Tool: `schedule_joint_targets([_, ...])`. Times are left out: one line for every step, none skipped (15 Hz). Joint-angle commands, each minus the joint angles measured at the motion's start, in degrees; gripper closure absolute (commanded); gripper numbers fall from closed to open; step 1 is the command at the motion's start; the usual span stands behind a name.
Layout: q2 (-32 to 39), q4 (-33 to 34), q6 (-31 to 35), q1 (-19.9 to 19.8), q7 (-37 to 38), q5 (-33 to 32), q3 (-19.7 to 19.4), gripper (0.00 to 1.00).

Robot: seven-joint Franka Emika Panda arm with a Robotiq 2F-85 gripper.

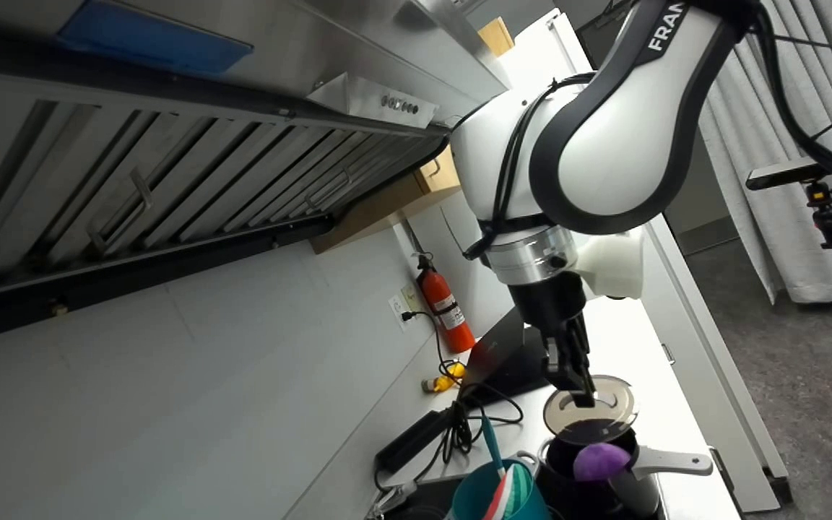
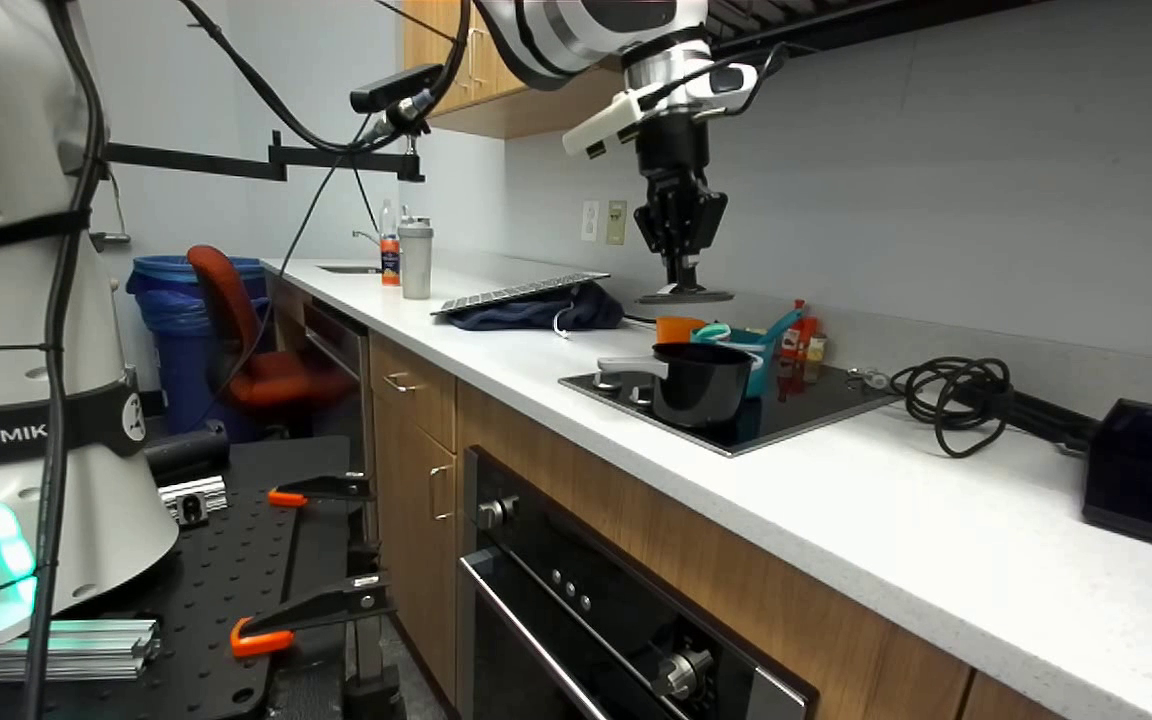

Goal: Close the lid on the pot

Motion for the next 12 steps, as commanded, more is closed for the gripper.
schedule_joint_targets([3.98, 4.16, 0.16, -0.08, 1.63, -1.18, -0.13, 0.96])
schedule_joint_targets([4.94, 5.01, 0.06, -0.02, 1.61, -1.21, -0.23, 0.96])
schedule_joint_targets([5.96, 5.97, -0.12, 0.15, 1.82, -1.26, -0.24, 0.96])
schedule_joint_targets([6.91, 6.87, -0.26, 0.30, 1.91, -1.19, -0.26, 0.96])
schedule_joint_targets([7.68, 7.30, -0.19, 0.23, 1.55, -1.04, -0.48, 0.96])
schedule_joint_targets([8.34, 7.70, -0.06, 0.19, 1.38, -0.89, -0.66, 0.96])
schedule_joint_targets([8.93, 8.02, -0.05, 0.22, 1.35, -0.85, -0.82, 0.96])
schedule_joint_targets([9.40, 8.26, -0.20, 0.32, 1.57, -0.95, -0.98, 0.96])
schedule_joint_targets([9.81, 8.58, -0.46, 0.48, 1.82, -0.95, -1.09, 0.96])
schedule_joint_targets([9.81, 8.25, -0.47, 0.49, 1.72, -0.85, -1.24, 0.96])
schedule_joint_targets([9.82, 7.96, -0.43, 0.50, 1.73, -0.91, -1.41, 0.96])
schedule_joint_targets([9.82, 7.57, -0.33, 0.49, 1.70, -0.84, -1.52, 0.96])
